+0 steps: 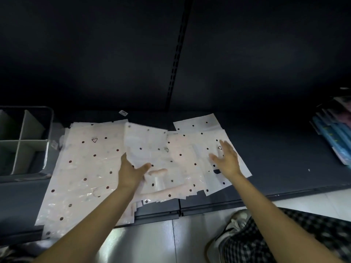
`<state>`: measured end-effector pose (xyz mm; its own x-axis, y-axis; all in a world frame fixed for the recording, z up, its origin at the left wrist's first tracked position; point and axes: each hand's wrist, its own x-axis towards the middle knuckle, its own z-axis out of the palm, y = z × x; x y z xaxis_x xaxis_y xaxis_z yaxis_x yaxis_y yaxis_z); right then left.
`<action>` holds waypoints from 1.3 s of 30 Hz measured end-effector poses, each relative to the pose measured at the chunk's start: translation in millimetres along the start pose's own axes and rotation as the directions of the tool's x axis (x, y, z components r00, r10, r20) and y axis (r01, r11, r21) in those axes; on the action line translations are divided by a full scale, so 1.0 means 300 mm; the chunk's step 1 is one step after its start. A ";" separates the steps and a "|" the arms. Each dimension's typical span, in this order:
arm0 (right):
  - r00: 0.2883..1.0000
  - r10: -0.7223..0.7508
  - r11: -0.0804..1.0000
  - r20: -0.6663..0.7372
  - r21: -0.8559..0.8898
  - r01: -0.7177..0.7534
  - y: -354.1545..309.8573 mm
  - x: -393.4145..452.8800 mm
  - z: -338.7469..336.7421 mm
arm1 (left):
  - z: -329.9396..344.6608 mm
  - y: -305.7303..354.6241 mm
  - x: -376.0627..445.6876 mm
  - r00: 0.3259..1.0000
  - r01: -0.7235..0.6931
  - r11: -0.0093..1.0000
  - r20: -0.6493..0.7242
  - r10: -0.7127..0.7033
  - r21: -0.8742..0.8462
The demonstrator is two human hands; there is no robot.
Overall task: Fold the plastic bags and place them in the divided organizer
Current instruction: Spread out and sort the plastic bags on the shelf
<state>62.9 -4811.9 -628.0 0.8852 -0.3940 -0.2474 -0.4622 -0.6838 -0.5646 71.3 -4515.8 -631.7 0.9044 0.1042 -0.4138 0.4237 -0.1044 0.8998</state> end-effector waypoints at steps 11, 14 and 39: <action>0.970 0.046 0.989 -0.238 -0.125 -0.077 0.249 -0.034 0.023 | 0.025 -0.044 -0.004 0.983 -0.098 0.900 -0.100 0.154 0.426; 0.958 0.088 0.995 -0.272 -0.012 -0.095 0.230 -0.040 -0.027 | 0.016 -0.052 -0.027 0.947 -0.230 0.789 -0.055 0.315 0.570; 0.954 -0.292 0.930 0.075 0.254 0.264 -0.241 -0.189 0.047 | -0.004 0.213 -0.076 0.893 0.361 0.684 0.448 -0.055 -0.635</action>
<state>46.9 -4731.6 -584.3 0.9829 -0.1301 -0.1305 -0.1823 -0.5842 -0.7909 77.5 -4523.5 -564.6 0.8064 -0.3440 -0.4810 0.5836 0.5939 0.5538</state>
